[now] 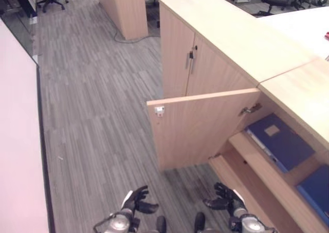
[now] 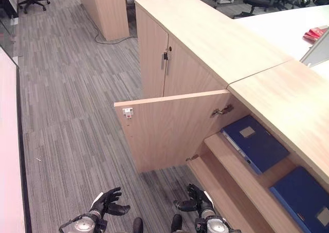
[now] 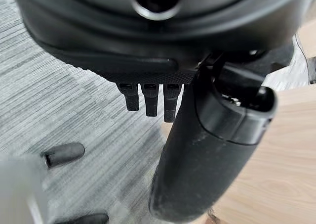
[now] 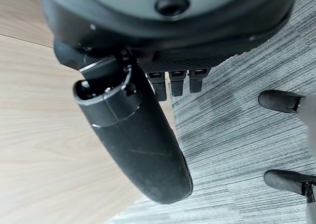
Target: Put the empty folder in the office cabinet
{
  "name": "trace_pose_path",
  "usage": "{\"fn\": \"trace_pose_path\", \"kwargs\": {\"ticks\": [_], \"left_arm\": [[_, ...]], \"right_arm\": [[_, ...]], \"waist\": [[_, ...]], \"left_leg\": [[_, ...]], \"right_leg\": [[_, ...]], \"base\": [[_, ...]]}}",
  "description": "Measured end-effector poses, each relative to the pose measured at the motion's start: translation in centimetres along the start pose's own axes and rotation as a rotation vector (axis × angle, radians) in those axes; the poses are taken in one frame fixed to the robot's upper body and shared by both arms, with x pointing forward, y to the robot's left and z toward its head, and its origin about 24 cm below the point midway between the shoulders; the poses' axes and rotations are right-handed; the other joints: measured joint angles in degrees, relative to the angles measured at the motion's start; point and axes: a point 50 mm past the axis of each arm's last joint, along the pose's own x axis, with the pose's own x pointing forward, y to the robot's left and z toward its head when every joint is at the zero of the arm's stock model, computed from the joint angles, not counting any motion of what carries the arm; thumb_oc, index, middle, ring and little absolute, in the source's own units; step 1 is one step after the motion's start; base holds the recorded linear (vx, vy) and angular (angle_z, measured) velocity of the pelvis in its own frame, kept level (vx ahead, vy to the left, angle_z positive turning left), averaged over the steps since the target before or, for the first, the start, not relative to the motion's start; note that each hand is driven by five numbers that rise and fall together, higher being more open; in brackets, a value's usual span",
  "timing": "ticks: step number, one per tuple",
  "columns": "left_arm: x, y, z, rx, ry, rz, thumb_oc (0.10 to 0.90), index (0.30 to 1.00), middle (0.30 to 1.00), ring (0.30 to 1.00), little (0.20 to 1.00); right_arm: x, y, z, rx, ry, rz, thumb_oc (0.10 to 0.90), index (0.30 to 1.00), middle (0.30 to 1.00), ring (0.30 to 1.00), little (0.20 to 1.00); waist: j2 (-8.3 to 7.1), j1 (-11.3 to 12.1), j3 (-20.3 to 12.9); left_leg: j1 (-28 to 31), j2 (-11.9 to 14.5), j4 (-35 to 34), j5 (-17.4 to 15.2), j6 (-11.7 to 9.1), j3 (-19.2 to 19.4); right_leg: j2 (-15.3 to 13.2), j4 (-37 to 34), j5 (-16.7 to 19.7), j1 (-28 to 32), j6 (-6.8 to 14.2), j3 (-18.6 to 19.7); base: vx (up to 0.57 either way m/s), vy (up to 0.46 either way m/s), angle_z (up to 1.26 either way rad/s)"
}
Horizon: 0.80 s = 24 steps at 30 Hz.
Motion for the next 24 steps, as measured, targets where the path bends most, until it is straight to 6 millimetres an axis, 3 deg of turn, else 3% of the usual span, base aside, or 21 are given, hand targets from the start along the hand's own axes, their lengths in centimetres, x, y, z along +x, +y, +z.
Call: {"fn": "trace_pose_path", "kwargs": {"ticks": [1, 5, 7, 13, 17, 20, 24], "left_arm": [[-0.2, 2.0, -0.3, -0.049, 0.002, 0.09, 0.8, 0.9, 0.9, 0.9, 0.9], [-0.5, 3.7, -1.8, -0.108, 0.072, 0.191, 0.8, 0.9, 0.9, 0.9, 0.9], [-0.4, 3.4, -1.8, -0.111, 0.071, 0.183, 0.8, 0.9, 0.9, 0.9, 0.9], [-0.1, 2.4, -1.2, -0.121, 0.048, 0.153, 0.8, 0.9, 0.9, 0.9, 0.9], [0.2, 2.8, 0.8, -0.139, -0.04, 0.165, 0.8, 0.9, 0.9, 0.9, 0.9], [0.6, 4.2, 3.2, -0.16, -0.115, 0.2, 0.8, 0.9, 0.9, 0.9, 0.9], [0.4, 8.3, 6.7, -0.132, -0.212, 0.293, 0.8, 0.9, 0.9, 0.9, 0.9]], "right_arm": [[-0.2, -1.5, 0.1, -0.001, -0.003, -0.052, 0.8, 0.9, 0.9, 0.9, 0.9], [-0.3, -2.5, 0.5, -0.01, -0.022, -0.075, 0.8, 0.9, 0.9, 0.9, 0.9], [-0.4, -2.4, 0.4, -0.007, -0.024, -0.069, 0.8, 0.9, 0.9, 0.9, 0.9], [-1.6, -1.3, -2.6, 0.033, 0.056, -0.046, 0.8, 0.9, 0.9, 0.9, 0.9], [-1.9, -1.4, -3.0, 0.034, 0.07, -0.048, 0.8, 0.9, 0.9, 0.9, 0.9], [-1.9, -1.5, -3.0, 0.03, 0.069, -0.045, 0.8, 0.9, 0.9, 0.9, 0.9], [-1.9, -1.2, -3.0, 0.002, 0.07, -0.017, 0.8, 0.9, 0.9, 0.9, 0.9]], "waist": [[1.33, -0.19, -0.61], [2.61, -0.11, -1.43], [2.51, 0.0, -1.66], [0.47, -0.87, -4.29], [0.26, -1.87, -4.68], [0.77, -2.48, -4.98], [1.26, -3.45, -5.25]], "left_leg": [[0.68, 0.28, 0.01, -0.11, -0.18, -0.21], [2.72, 0.7, -0.24, -0.79, -0.99, -0.02], [3.12, 0.78, -0.26, -1.02, -1.38, -0.07], [3.23, 1.22, -0.27, -1.21, -1.92, 0.26], [3.46, 1.22, -0.27, -1.12, -1.71, 1.25], [4.01, 1.36, -0.27, -0.94, -1.26, 2.27], [4.45, 1.82, -0.28, -1.05, -1.43, 3.38]], "right_leg": [[0.24, -0.03, -0.09, 0.85, 0.06, -0.03], [0.63, -0.1, -0.86, 2.81, 0.15, 0.5], [0.77, -0.41, -1.17, 3.15, 0.31, 0.58], [1.05, -0.47, -1.85, 3.01, 0.13, 0.8], [0.99, -0.47, -1.54, 2.89, -0.01, 1.5], [1.18, -0.48, -1.37, 2.93, 0.09, 2.29], [1.73, -0.48, -1.07, 2.93, 0.29, 3.36]], "base": [[0.06, -0.037, 0.09], [0.07, -0.04, -0.02], [0.04, -0.029, 0.0], [0.03, -0.018, -0.04], [0.01, -0.004, -0.12], [0.01, 0.003, -0.14], [0.02, 0.007, -0.15]]}}
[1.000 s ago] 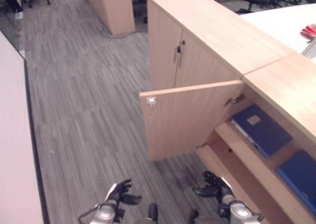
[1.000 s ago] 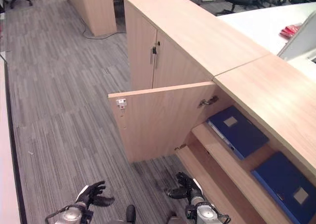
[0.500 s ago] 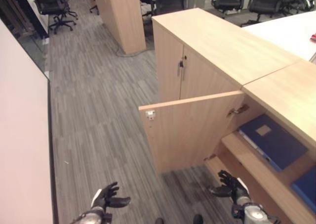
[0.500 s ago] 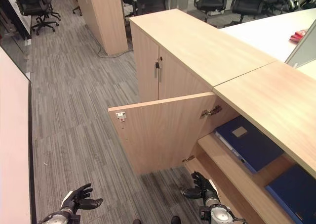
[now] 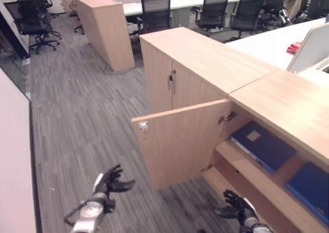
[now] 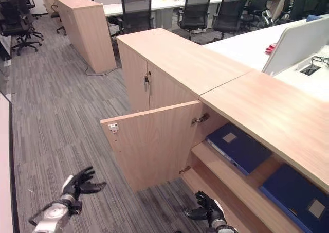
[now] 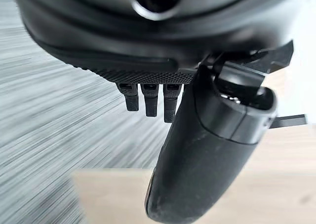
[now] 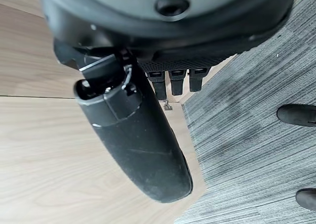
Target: Put the empty folder in the office cabinet
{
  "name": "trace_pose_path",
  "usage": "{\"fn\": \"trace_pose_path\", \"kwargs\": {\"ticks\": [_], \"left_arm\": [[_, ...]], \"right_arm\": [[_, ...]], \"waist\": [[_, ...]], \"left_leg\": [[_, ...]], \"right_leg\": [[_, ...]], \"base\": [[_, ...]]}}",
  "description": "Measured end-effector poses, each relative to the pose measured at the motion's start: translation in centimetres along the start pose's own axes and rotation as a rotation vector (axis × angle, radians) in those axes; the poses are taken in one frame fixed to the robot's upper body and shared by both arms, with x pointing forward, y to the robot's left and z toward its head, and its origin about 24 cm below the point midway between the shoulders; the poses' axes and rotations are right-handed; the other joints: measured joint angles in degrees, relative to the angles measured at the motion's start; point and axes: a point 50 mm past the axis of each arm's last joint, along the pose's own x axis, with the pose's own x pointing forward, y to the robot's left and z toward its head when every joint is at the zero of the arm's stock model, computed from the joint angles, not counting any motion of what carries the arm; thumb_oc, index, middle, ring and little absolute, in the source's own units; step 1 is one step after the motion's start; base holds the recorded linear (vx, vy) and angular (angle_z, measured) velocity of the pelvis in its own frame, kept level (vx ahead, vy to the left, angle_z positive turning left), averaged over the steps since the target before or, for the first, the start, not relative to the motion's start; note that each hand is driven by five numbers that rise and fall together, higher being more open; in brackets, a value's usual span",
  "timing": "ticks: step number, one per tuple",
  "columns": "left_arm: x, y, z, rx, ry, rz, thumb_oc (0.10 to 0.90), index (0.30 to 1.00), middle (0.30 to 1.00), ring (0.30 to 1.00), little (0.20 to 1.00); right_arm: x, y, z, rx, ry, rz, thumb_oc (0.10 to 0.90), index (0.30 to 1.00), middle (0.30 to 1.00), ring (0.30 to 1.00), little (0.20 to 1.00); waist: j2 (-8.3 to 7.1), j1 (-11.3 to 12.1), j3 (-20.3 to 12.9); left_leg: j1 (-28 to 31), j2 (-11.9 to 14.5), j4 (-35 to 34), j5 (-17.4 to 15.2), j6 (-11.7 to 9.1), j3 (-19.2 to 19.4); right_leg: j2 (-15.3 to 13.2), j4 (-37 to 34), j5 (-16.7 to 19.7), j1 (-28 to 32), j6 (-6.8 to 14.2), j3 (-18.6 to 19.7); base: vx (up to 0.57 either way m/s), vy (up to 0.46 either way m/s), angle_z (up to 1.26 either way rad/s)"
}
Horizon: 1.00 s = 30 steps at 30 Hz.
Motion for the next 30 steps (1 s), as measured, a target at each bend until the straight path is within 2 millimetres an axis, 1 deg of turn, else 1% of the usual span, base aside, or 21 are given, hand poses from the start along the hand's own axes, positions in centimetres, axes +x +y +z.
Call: {"fn": "trace_pose_path", "kwargs": {"ticks": [4, 5, 6, 7, 9, 10, 12, 13, 15, 16, 18, 21, 23, 25, 26, 29, 30], "left_arm": [[1.0, 1.6, 3.2, -0.011, -0.091, 0.044, 0.8, 0.9, 0.9, 0.9, 0.9], [1.2, 1.7, 3.7, -0.01, -0.103, 0.05, 0.8, 0.9, 0.9, 0.9, 0.9], [1.7, 2.3, 5.0, 0.001, -0.126, 0.065, 0.8, 0.9, 0.9, 0.9, 0.9], [2.2, 2.7, 5.9, 0.003, -0.133, 0.081, 0.8, 0.9, 0.9, 0.9, 0.9], [2.7, 2.9, 7.0, -0.023, -0.152, 0.095, 0.8, 0.9, 0.9, 0.9, 0.9], [2.8, 2.9, 7.5, -0.027, -0.166, 0.093, 0.8, 0.9, 0.9, 0.9, 0.9], [3.1, 2.8, 8.3, -0.02, -0.174, 0.091, 0.8, 0.9, 0.9, 0.9, 0.9], [3.2, 2.9, 8.5, -0.01, -0.176, 0.091, 0.8, 0.9, 0.9, 0.9, 0.9], [3.3, 3.0, 9.1, 0.015, -0.186, 0.086, 0.8, 0.9, 0.9, 0.9, 0.9], [3.4, 2.9, 9.5, 0.017, -0.192, 0.087, 0.8, 0.9, 0.9, 0.9, 0.9], [3.5, 3.5, 9.6, 0.028, -0.185, 0.107, 0.8, 0.9, 0.9, 0.9, 0.9], [3.6, 3.4, 9.8, 0.026, -0.19, 0.105, 0.8, 0.9, 0.9, 0.9, 0.9], [3.6, 2.9, 9.8, 0.027, -0.188, 0.092, 0.8, 0.9, 0.9, 0.9, 0.9], [3.8, 1.7, 9.4, 0.026, -0.181, 0.072, 0.8, 0.9, 0.9, 0.9, 0.9], [3.9, 0.1, 9.0, 0.001, -0.171, 0.044, 0.8, 0.9, 0.9, 0.9, 0.9], [3.8, -2.6, 8.0, -0.035, -0.156, -0.012, 0.8, 0.9, 0.9, 0.9, 0.9], [3.5, -3.0, 7.7, -0.081, -0.163, -0.002, 0.8, 0.9, 0.9, 0.9, 0.9]], "right_arm": [[-0.2, 0.0, -0.3, -0.025, 0.012, 0.012, 0.8, 0.9, 0.9, 0.9, 0.9], [-0.2, 0.0, -0.5, -0.026, 0.015, 0.017, 0.8, 0.9, 0.9, 0.9, 0.9], [-0.3, 0.2, -0.7, -0.03, 0.022, 0.033, 0.8, 0.9, 0.9, 0.9, 0.9], [-0.4, 0.3, -0.8, -0.034, 0.027, 0.044, 0.8, 0.9, 0.9, 0.9, 0.9], [-0.5, 0.3, -1.1, -0.035, 0.036, 0.051, 0.8, 0.9, 0.9, 0.9, 0.9], [-0.6, 0.3, -1.2, -0.035, 0.041, 0.052, 0.8, 0.9, 0.9, 0.9, 0.9], [-0.7, 0.3, -1.2, -0.036, 0.039, 0.056, 0.8, 0.9, 0.9, 0.9, 0.9], [-0.7, 0.3, -1.1, -0.039, 0.034, 0.057, 0.8, 0.9, 0.9, 0.9, 0.9], [-0.7, 0.2, -0.6, -0.046, 0.014, 0.063, 0.8, 0.9, 0.9, 0.9, 0.9], [-0.6, 0.1, -0.5, -0.049, 0.011, 0.064, 0.8, 0.9, 0.9, 0.9, 0.9], [-0.7, -0.1, -0.5, -0.055, 0.014, 0.061, 0.8, 0.9, 0.9, 0.9, 0.9], [-0.8, -0.2, -0.7, -0.058, 0.021, 0.06, 0.8, 0.9, 0.9, 0.9, 0.9], [-0.8, -0.2, -0.6, -0.058, 0.019, 0.064, 0.8, 0.9, 0.9, 0.9, 0.9], [-0.8, -0.1, -0.6, -0.057, 0.019, 0.064, 0.8, 0.9, 0.9, 0.9, 0.9], [-0.7, -0.1, -0.6, -0.056, 0.02, 0.063, 0.8, 0.9, 0.9, 0.9, 0.9], [-0.7, 0.1, -0.5, -0.051, 0.016, 0.057, 0.8, 0.9, 0.9, 0.9, 0.9], [-0.7, 0.1, -0.6, -0.045, 0.017, 0.052, 0.8, 0.9, 0.9, 0.9, 0.9]], "waist": [[0.26, -0.47, -0.13], [0.31, -0.82, -0.17], [0.31, -1.37, -0.19], [0.3, -1.67, -0.19], [0.33, -1.71, -0.2], [0.31, -2.25, -0.21], [0.23, -3.27, -0.26], [0.22, -3.26, -0.26], [0.12, -4.52, -0.3], [0.03, -4.8, -0.31], [0.01, -4.75, -0.33], [-0.36, -4.87, -0.37], [-0.73, -4.89, -0.51], [-1.02, -4.84, -0.53], [-1.27, -4.82, -0.53], [-1.84, -4.81, -0.52], [-1.98, -4.73, -0.52]], "left_leg": [[0.22, 0.07, 0.01, 0.01, -0.05, 0.48], [0.27, 0.07, 0.0, 0.0, -0.06, 0.6], [0.3, 0.05, 0.0, 0.0, -0.06, 0.77], [0.36, 0.05, 0.0, -0.01, -0.08, 1.13], [0.53, 0.08, -0.01, -0.05, -0.1, 1.46], [0.6, 0.07, -0.01, -0.12, -0.19, 1.59], [0.68, 0.04, -0.01, -0.24, -0.36, 2.32], [0.67, 0.13, -0.01, -0.24, -0.35, 2.79], [0.51, 0.13, -0.01, -0.34, -0.37, 3.21], [0.51, 0.12, -0.01, -0.34, -0.36, 3.51], [0.63, 0.18, -0.01, -0.46, -0.39, 4.19], [0.52, 0.14, -0.01, -0.58, -0.48, 4.43], [0.53, 0.13, -0.01, -0.67, -0.42, 5.08], [0.56, 0.01, 0.0, -0.73, -0.37, 5.67], [0.59, -0.06, -0.01, -0.76, -0.36, 5.69], [0.57, -0.13, -0.01, -0.76, -0.34, 5.7], [0.58, -0.12, -0.01, -0.76, -0.3, 5.71]], "right_leg": [[0.15, 0.0, 0.31, -0.04, -0.42, 0.39], [0.15, 0.0, 0.31, -0.03, -0.42, 0.51], [0.15, 0.0, 0.32, -0.05, -0.42, 0.59], [0.17, 0.0, 0.35, -0.13, -0.4, 0.94], [0.16, 0.0, 0.39, -0.14, -0.34, 1.42], [0.17, 0.0, 0.38, -0.13, -0.34, 1.54], [0.24, 0.0, 0.46, -0.31, -0.24, 2.08], [0.26, 0.0, 0.49, -0.52, -0.22, 2.27], [0.37, 0.01, 0.58, -1.11, -0.3, 3.12], [0.43, 0.01, 0.78, -1.24, -0.14, 3.44], [0.48, 0.01, 0.84, -1.34, -0.08, 3.73], [0.58, 0.02, 0.96, -1.9, -0.07, 4.37], [0.61, 0.02, 1.11, -1.96, 0.08, 4.94], [0.54, 0.13, 1.22, -2.06, 0.11, 5.19], [0.46, 0.14, 1.23, -2.04, 0.1, 5.2], [0.4, 0.39, 1.28, -2.07, 0.16, 5.25], [0.38, 0.39, 1.28, -2.1, 0.16, 5.3]], "base": [[0.01, 0.008, -0.06], [0.0, 0.02, -0.06], [0.01, 0.02, -0.08], [0.02, 0.026, -0.11], [0.01, 0.015, -0.13], [0.01, 0.017, -0.08], [0.02, 0.024, -0.12], [0.01, 0.027, -0.25], [0.01, 0.021, -0.21], [0.0, 0.012, -0.14], [0.0, 0.02, -0.14], [0.01, 0.026, -0.09], [0.02, 0.03, -0.14], [0.01, 0.033, -0.07], [0.0, 0.034, -0.02], [0.0, 0.014, 0.0], [0.0, 0.0, 0.0]]}}
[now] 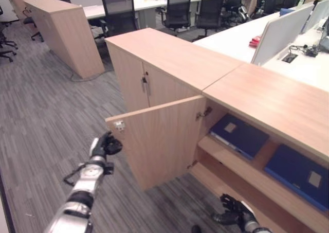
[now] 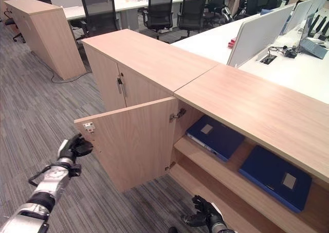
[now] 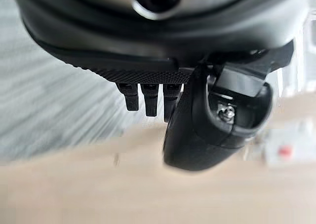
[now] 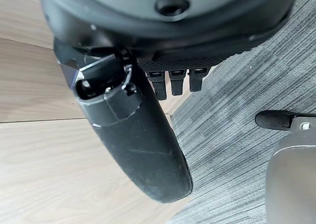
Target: Put the empty folder in the office cabinet
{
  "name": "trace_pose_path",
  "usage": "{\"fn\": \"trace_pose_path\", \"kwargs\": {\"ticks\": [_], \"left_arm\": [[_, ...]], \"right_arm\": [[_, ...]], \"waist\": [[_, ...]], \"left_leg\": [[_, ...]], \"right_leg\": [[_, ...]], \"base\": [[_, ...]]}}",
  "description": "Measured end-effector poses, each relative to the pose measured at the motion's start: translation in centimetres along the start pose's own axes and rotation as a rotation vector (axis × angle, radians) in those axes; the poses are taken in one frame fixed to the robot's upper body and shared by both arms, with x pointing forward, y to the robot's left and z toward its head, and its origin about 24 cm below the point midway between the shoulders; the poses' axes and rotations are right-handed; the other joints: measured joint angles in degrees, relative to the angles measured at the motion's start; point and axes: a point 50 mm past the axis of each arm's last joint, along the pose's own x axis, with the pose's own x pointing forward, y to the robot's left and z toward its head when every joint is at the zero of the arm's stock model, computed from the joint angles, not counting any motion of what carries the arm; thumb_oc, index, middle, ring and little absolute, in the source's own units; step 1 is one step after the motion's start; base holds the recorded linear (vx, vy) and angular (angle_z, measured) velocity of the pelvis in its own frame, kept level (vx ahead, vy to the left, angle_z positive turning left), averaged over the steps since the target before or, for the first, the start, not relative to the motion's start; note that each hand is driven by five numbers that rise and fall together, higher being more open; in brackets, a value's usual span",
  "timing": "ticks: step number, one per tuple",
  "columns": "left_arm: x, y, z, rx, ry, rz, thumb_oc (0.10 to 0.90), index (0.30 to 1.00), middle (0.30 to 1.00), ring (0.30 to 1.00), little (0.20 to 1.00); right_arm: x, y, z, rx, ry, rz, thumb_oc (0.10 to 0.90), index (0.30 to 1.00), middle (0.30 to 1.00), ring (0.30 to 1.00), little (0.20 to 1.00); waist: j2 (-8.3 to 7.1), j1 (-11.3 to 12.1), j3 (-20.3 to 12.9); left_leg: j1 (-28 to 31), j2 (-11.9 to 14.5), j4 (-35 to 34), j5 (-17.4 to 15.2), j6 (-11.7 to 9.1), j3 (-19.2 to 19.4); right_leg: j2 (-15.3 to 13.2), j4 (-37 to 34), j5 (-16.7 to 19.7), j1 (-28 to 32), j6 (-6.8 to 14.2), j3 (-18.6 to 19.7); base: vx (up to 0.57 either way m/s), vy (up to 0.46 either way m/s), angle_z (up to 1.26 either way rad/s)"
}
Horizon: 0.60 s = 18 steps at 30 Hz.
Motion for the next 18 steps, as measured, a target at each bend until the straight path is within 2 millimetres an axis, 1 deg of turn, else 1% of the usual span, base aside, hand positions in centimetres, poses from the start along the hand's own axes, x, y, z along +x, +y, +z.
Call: {"fn": "trace_pose_path", "kwargs": {"ticks": [1, 2, 4, 7, 10, 11, 12, 13, 14, 15, 16, 17, 18], "left_arm": [[-0.1, -0.1, -0.1, -0.017, -0.004, 0.002, 0.8, 0.9, 0.9, 0.9, 0.9], [-0.5, -0.6, -0.3, -0.014, -0.006, -0.02, 0.8, 0.9, 0.9, 0.9, 0.9], [-2.3, -0.8, -1.4, -0.026, -0.03, -0.052, 0.8, 0.9, 0.9, 0.9, 0.9], [-3.2, -1.6, -1.8, -0.015, -0.039, -0.104, 0.8, 0.9, 0.9, 0.9, 0.9], [-4.5, -2.0, -2.5, -0.02, -0.044, -0.155, 0.8, 0.9, 0.9, 0.9, 0.9], [-5.1, -1.9, -2.7, -0.024, -0.052, -0.182, 0.8, 0.9, 0.9, 0.9, 0.9], [-5.2, -1.7, -2.4, -0.024, -0.072, -0.186, 0.8, 0.9, 0.9, 0.9, 0.9], [-5.1, -1.8, -2.0, -0.028, -0.089, -0.196, 0.8, 0.9, 0.9, 0.9, 0.9], [-5.1, -1.6, -1.6, -0.025, -0.102, -0.199, 0.8, 0.9, 0.9, 0.9, 0.9], [-5.1, -1.6, -1.5, -0.031, -0.106, -0.198, 0.8, 0.9, 0.9, 0.9, 0.9], [-5.1, -1.6, -1.5, -0.049, -0.107, -0.197, 0.8, 0.9, 0.9, 0.9, 0.9], [-5.1, -1.4, -1.4, -0.052, -0.108, -0.199, 0.8, 0.9, 0.9, 0.9, 0.9], [-5.3, -1.4, -0.9, -0.039, -0.128, -0.239, 0.8, 0.9, 0.9, 0.9, 0.9]], "right_arm": [[0.0, 0.0, -0.1, 0.002, 0.005, -0.003, 0.8, 0.9, 0.9, 0.9, 0.9], [0.1, 0.1, -0.1, -0.007, 0.006, -0.006, 0.8, 0.9, 0.9, 0.9, 0.9], [0.1, 0.3, -0.2, -0.011, 0.008, -0.013, 0.8, 0.9, 0.9, 0.9, 0.9], [0.1, 0.3, -0.2, -0.005, 0.007, -0.018, 0.8, 0.9, 0.9, 0.9, 0.9], [0.1, 0.3, -0.2, 0.012, 0.004, -0.028, 0.8, 0.9, 0.9, 0.9, 0.9], [0.4, 0.2, 0.2, 0.014, -0.005, -0.032, 0.8, 0.9, 0.9, 0.9, 0.9], [0.7, 0.2, 0.9, 0.015, -0.024, -0.033, 0.8, 0.9, 0.9, 0.9, 0.9], [0.9, 0.3, 1.3, 0.017, -0.036, -0.031, 0.8, 0.9, 0.9, 0.9, 0.9], [1.2, 0.6, 1.9, 0.018, -0.052, -0.027, 0.8, 0.9, 0.9, 0.9, 0.9], [1.4, 0.7, 2.0, 0.02, -0.054, -0.025, 0.8, 0.9, 0.9, 0.9, 0.9], [1.6, 0.7, 2.3, 0.017, -0.059, -0.023, 0.8, 0.9, 0.9, 0.9, 0.9], [1.7, 0.7, 2.6, 0.016, -0.065, -0.026, 0.8, 0.9, 0.9, 0.9, 0.9], [2.0, 0.6, 3.1, 0.012, -0.076, -0.034, 0.8, 0.9, 0.9, 0.9, 0.9]], "waist": [[-0.14, 0.1, -0.01], [-0.23, 0.27, 0.01], [-0.23, 0.63, 0.03], [-0.18, 1.74, 0.06], [-0.18, 1.9, 0.1], [-0.81, 2.48, 0.6], [0.1, 2.93, 0.63], [0.01, 3.35, 0.98], [-0.24, 3.57, 1.69], [-0.18, 3.91, 2.09], [0.64, 4.53, 2.83], [1.59, 5.38, 3.38], [2.81, 7.28, 4.31]], "left_leg": [[-0.02, -0.01, 0.01, 0.0, 0.0, -0.01], [-0.03, -0.04, 0.01, 0.0, 0.0, -0.02], [0.01, -0.24, 0.0, -0.18, 0.27, -0.03], [0.07, -0.64, 0.0, -0.32, 0.51, -0.08], [0.04, -1.06, 0.0, -0.4, 0.72, -0.1], [-0.71, -1.73, 0.3, -0.14, 1.12, 0.75], [-1.75, -1.22, 0.22, 0.02, 1.37, 1.85], [-2.6, -1.16, 0.1, 0.35, 1.92, 2.91], [-2.88, -1.2, 0.16, 0.86, 2.77, 3.46], [-3.02, -0.99, 0.09, 0.95, 3.09, 4.38], [-3.08, -0.18, 0.04, 0.98, 3.24, 5.39], [-3.66, 0.67, 0.04, 1.24, 3.43, 6.17], [-4.31, 2.68, 0.38, 2.18, 3.84, 7.88]], "right_leg": [[-0.01, 0.0, 0.0, 0.01, 0.0, -0.1], [-0.01, 0.03, 0.0, -0.02, 0.0, -0.09], [-0.23, 0.03, -0.02, -0.02, 0.03, -0.13], [-0.63, 0.04, -0.03, -0.01, 0.27, -0.17], [-1.15, 0.04, -0.04, -0.03, 0.55, -0.19], [-0.93, 1.44, 1.83, -2.12, 0.67, 0.01], [-1.04, 2.14, 2.83, -3.9, 2.03, 0.01], [-1.33, 1.76, 3.5, -4.77, 3.9, -0.09], [-2.08, 1.64, 1.79, -4.94, 5.55, -1.05], [-2.71, 3.87, 0.11, -5.82, 5.37, -2.93], [-3.44, 8.09, -0.85, -7.18, 5.4, -4.93], [-4.05, 11.65, -1.63, -7.93, 6.05, -5.87], [-7.51, 20.83, -5.76, -8.81, 5.55, -12.45]], "base": [[0.0, 0.038, 0.01], [-0.01, 0.056, 0.03], [-0.02, 0.063, 0.02], [-0.02, 0.059, 0.03], [-0.14, 0.012, -0.03], [-0.2, -0.033, -0.31], [-0.17, -0.033, -0.49], [-0.1, -0.015, -0.44], [-0.16, -0.029, -0.33], [-0.14, -0.025, -0.34], [-0.14, -0.025, -0.38], [-0.27, -0.048, -0.6], [-0.24, -0.07, -0.55]]}}
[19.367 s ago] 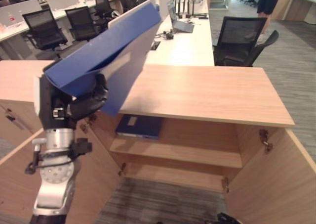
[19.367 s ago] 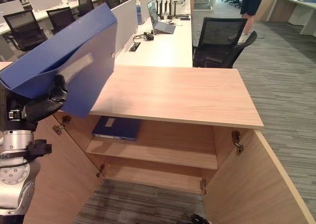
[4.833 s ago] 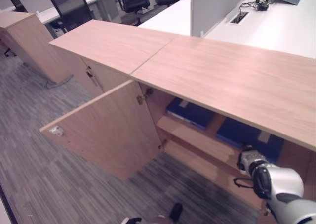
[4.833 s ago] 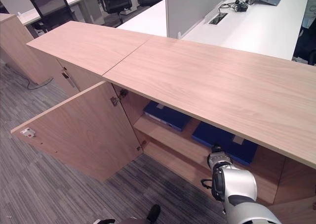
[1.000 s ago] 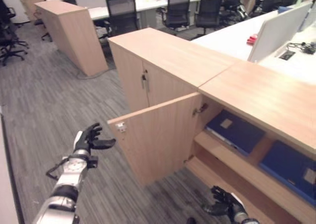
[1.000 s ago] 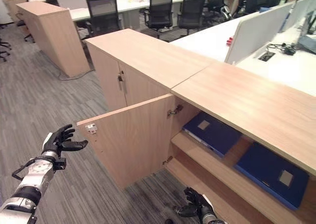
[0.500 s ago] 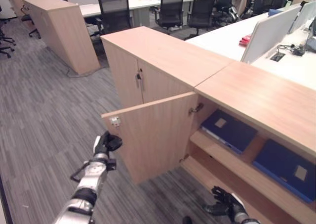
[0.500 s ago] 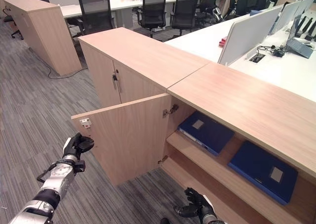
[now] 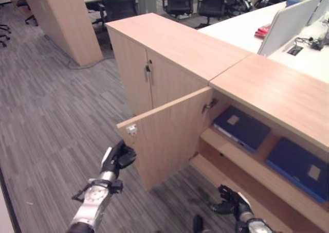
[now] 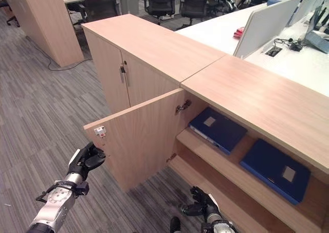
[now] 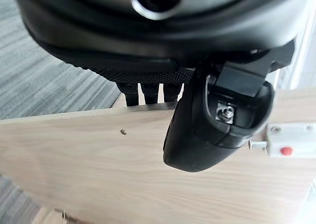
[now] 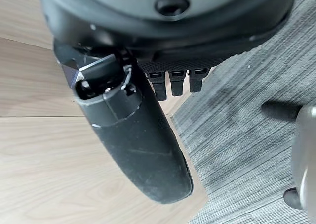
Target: Put the empty folder in the office cabinet
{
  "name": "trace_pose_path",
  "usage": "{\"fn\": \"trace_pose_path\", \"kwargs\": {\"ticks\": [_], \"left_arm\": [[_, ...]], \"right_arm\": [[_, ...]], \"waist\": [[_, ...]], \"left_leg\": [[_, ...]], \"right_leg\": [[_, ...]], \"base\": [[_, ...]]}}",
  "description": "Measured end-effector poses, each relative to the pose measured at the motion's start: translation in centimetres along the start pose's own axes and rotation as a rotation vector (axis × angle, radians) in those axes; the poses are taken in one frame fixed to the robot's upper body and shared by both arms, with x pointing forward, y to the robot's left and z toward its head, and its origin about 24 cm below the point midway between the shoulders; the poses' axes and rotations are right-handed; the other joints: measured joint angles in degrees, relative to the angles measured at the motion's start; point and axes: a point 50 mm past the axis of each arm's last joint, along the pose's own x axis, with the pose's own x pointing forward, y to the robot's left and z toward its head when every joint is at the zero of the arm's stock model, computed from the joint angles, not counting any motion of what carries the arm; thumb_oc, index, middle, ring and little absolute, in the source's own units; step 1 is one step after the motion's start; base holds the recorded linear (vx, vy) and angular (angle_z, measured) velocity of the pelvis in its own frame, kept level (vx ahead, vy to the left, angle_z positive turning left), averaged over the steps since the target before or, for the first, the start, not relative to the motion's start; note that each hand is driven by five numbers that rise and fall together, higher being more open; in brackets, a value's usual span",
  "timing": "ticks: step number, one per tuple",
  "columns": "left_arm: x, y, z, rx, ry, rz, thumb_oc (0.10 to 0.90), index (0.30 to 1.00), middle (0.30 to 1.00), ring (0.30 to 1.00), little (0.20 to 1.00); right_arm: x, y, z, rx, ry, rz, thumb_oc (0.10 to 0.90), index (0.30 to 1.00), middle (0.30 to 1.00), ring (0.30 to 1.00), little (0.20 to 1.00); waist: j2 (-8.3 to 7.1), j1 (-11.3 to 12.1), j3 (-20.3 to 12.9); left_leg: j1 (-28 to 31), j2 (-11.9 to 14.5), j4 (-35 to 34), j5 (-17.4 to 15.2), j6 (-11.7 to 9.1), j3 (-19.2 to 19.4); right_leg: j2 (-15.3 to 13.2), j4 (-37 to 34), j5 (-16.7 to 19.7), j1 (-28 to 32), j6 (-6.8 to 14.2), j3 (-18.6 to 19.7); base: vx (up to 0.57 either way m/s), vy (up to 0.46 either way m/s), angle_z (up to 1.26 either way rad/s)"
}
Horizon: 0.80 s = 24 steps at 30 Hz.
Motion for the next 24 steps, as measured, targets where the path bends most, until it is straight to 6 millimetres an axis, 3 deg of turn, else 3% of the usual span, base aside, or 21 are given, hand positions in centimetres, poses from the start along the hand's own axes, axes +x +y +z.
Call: {"fn": "trace_pose_path", "kwargs": {"ticks": [2, 3, 4, 6, 7, 8, 10, 11, 13, 14, 15, 19, 21, 24], "left_arm": [[-1.0, 0.2, 0.2, 0.02, -0.009, -0.033, 0.8, 0.9, 0.9, 0.9, 0.9], [-1.7, 0.2, -0.1, 0.027, 0.002, -0.055, 0.8, 0.9, 0.9, 0.9, 0.9], [-2.2, 0.5, -0.2, 0.044, 0.012, -0.074, 0.8, 0.9, 0.9, 0.9, 0.9], [-3.6, 1.6, -0.8, 0.038, 0.045, -0.089, 0.8, 0.9, 0.9, 0.9, 0.9], [-4.5, 2.6, -1.0, 0.066, 0.071, -0.085, 0.8, 0.9, 0.9, 0.9, 0.9], [-4.9, 3.0, -1.2, 0.075, 0.086, -0.087, 0.8, 0.9, 0.9, 0.9, 0.9], [-5.5, 2.6, -2.3, 0.037, 0.137, -0.1, 0.8, 0.9, 0.9, 0.9, 0.9], [-6.1, 2.2, -3.1, -0.003, 0.169, -0.131, 0.8, 0.9, 0.9, 0.9, 0.9], [-6.5, 1.5, -3.5, -0.021, 0.181, -0.183, 0.8, 0.9, 0.9, 0.9, 0.9], [-6.5, 1.1, -3.6, -0.029, 0.183, -0.21, 0.8, 0.9, 0.9, 0.9, 0.9], [-6.5, -0.3, -3.9, -0.054, 0.193, -0.263, 0.8, 0.9, 0.9, 0.9, 0.9], [-6.3, -3.2, -4.4, -0.126, 0.196, -0.362, 0.8, 0.9, 0.9, 0.9, 0.9], [-5.5, -5.4, -4.0, -0.188, 0.159, -0.408, 0.8, 0.9, 0.9, 0.9, 0.9], [-4.9, -6.9, -3.5, -0.236, 0.128, -0.446, 0.8, 0.9, 0.9, 0.9, 0.9]], "right_arm": [[0.4, 0.3, 0.5, -0.006, -0.004, 0.007, 0.8, 0.9, 0.9, 0.9, 0.9], [0.4, 0.5, 0.4, -0.001, -0.002, 0.011, 0.8, 0.9, 0.9, 0.9, 0.9], [0.5, 0.6, 0.7, 0.0, -0.017, 0.014, 0.8, 0.9, 0.9, 0.9, 0.9], [1.1, 0.7, 1.6, -0.009, -0.027, 0.023, 0.8, 0.9, 0.9, 0.9, 0.9], [1.4, 1.0, 2.3, -0.016, -0.049, 0.041, 0.8, 0.9, 0.9, 0.9, 0.9], [1.5, 0.9, 2.7, -0.019, -0.065, 0.042, 0.8, 0.9, 0.9, 0.9, 0.9], [1.4, -0.1, 2.6, -0.04, -0.056, 0.019, 0.8, 0.9, 0.9, 0.9, 0.9], [1.1, -0.7, 1.8, -0.05, -0.027, 0.008, 0.8, 0.9, 0.9, 0.9, 0.9], [0.4, -1.4, 0.5, -0.058, 0.011, -0.006, 0.8, 0.9, 0.9, 0.9, 0.9], [0.1, -1.6, 0.0, -0.063, 0.029, -0.013, 0.8, 0.9, 0.9, 0.9, 0.9], [-0.3, -2.0, -0.8, -0.076, 0.06, -0.017, 0.8, 0.9, 0.9, 0.9, 0.9], [-0.6, -2.4, -1.3, -0.074, 0.076, -0.027, 0.8, 0.9, 0.9, 0.9, 0.9], [-0.7, -2.5, -1.6, -0.072, 0.086, -0.035, 0.8, 0.9, 0.9, 0.9, 0.9], [-1.0, -2.7, -2.0, -0.077, 0.1, -0.041, 0.8, 0.9, 0.9, 0.9, 0.9]], "waist": [[0.47, 2.24, 0.49], [0.41, 3.45, 0.49], [0.33, 3.76, 0.52], [-0.27, 6.7, 0.43], [-1.03, 7.51, 0.38], [-1.18, 7.47, 0.34], [0.78, 7.14, -0.58], [2.22, 6.88, -1.42], [2.89, 6.72, -1.86], [3.04, 6.44, -1.96], [3.67, 4.23, -2.38], [3.58, -0.02, -2.52], [4.34, -3.11, -2.53], [6.62, -4.84, -2.51]], "left_leg": [[-0.36, 1.18, 0.2, 0.36, -0.45, 2.73], [-0.23, 1.57, 0.43, 0.31, -0.51, 3.73], [-0.22, 1.57, 0.5, 0.15, -0.71, 4.06], [0.65, 1.62, 0.4, 1.1, -2.09, 8.82], [0.78, 1.68, 0.78, 1.45, -3.02, 11.58], [0.63, 1.71, 0.89, 1.34, -4.06, 11.91], [0.19, 3.37, 0.83, 2.18, -6.23, 11.14], [0.39, 4.86, 0.75, 2.94, -7.21, 10.89], [0.41, 6.36, 1.09, 2.94, -7.69, 10.92], [0.41, 6.81, 1.14, 3.18, -8.29, 10.38], [0.35, 7.56, 1.13, 3.58, -8.95, 10.27], [0.61, 8.2, 1.11, 3.82, -9.12, 12.31], [1.36, 8.63, 1.35, 4.82, -8.48, 13.54], [3.14, 9.89, 1.38, 4.84, -9.04, 14.93]], "right_leg": [[-5.1, 9.27, -4.33, 0.47, -1.17, -7.51], [-6.48, 10.27, -5.42, 2.11, 0.24, -8.65], [-6.72, 6.87, -5.17, 5.17, 0.56, -8.22], [-9.94, 2.34, -5.28, 9.84, 1.34, -11.95], [-10.16, -2.94, -2.5, 11.53, 0.35, -13.98], [-8.9, -6.34, -3.66, 12.64, 0.74, -13.6], [-5.62, -10.49, -2.78, 13.15, 0.15, -12.37], [-3.43, -13.01, -2.2, 13.42, -0.42, -11.05], [-1.4, -15.6, -1.53, 13.93, -1.02, -9.64], [-0.92, -16.29, -1.14, 13.91, -1.23, -9.46], [0.03, -16.96, -0.77, 13.88, -1.57, -8.72], [1.41, -21.14, 2.32, 14.25, -2.34, -6.0], [2.06, -21.3, 3.37, 14.0, -2.97, -4.7], [3.25, -21.3, 3.12, 13.97, -3.36, -2.28]], "base": [[-0.17, -0.071, -0.74], [-0.09, -0.071, -0.79], [-0.11, -0.163, -0.75], [-0.09, -0.215, -1.07], [-0.06, -0.155, -1.2], [-0.03, -0.163, -0.89], [-0.03, -0.193, -0.46], [-0.03, -0.196, -0.5], [-0.06, -0.211, -0.44], [-0.1, -0.274, -0.29], [-0.08, -0.212, -0.29], [-0.07, -0.132, -0.35], [-0.13, -0.129, -0.36], [-0.06, -0.155, -0.49]]}}
